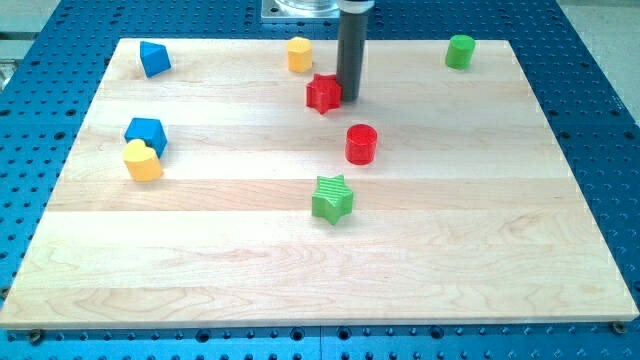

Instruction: Separate the heart and cube from red star

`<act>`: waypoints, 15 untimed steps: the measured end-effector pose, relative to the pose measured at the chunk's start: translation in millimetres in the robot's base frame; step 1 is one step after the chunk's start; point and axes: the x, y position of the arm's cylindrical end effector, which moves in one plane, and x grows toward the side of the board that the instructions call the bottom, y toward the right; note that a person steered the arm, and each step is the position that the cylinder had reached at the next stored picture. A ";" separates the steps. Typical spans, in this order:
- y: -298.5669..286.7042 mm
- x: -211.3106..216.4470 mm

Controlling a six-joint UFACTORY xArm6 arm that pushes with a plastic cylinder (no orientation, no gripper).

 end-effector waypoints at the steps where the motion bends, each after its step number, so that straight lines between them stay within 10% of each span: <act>1: -88.3 29.9; 5: -308.9 70.4; 8: -144.7 113.2; 11: -127.2 89.5; 12: -91.6 163.6; 13: -193.8 224.1; 15: -181.8 153.5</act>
